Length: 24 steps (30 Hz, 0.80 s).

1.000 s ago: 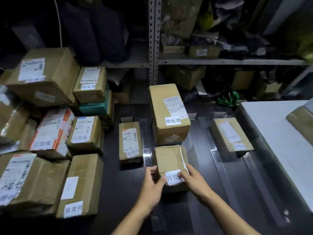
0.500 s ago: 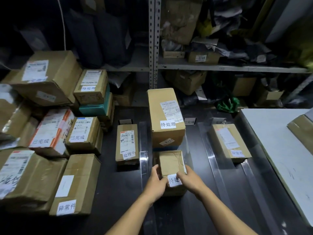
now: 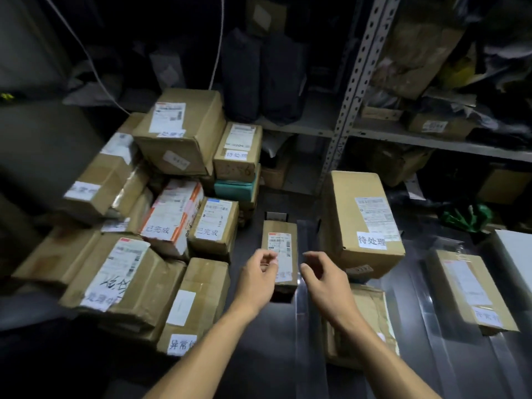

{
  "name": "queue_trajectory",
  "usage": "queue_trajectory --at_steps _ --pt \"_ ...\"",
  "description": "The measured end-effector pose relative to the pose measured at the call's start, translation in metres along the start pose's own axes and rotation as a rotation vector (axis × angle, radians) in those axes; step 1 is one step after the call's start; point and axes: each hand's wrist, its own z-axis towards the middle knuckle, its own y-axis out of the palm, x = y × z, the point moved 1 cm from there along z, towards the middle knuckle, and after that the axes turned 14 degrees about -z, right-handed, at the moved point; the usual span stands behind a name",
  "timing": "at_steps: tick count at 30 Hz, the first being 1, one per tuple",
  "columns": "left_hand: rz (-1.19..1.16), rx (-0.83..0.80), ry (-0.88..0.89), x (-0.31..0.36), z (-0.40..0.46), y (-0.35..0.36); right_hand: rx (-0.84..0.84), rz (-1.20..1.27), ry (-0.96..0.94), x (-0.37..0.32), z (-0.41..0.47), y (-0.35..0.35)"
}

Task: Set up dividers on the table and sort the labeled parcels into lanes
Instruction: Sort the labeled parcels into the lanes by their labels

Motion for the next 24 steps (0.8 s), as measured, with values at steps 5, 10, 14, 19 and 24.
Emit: queue_trajectory --at_steps 5,10,14,19,24 --pt "0.059 0.116 0.029 0.005 0.036 -0.067 -0.119 0.037 -0.028 -0.058 0.049 0.061" --pt "0.186 0.241 0.005 -0.009 0.081 -0.113 -0.3 0.14 0.114 -0.098 0.097 0.128" --pt "0.194 0.253 -0.116 -0.03 0.099 -0.123 -0.325 0.153 0.219 -0.112 0.12 0.164" --pt "0.147 0.249 -0.211 -0.055 0.092 -0.124 -0.422 0.347 0.344 -0.117 0.132 0.191" --pt "0.083 0.226 -0.254 -0.063 0.094 -0.136 -0.327 0.419 0.348 -0.118 0.131 0.201"
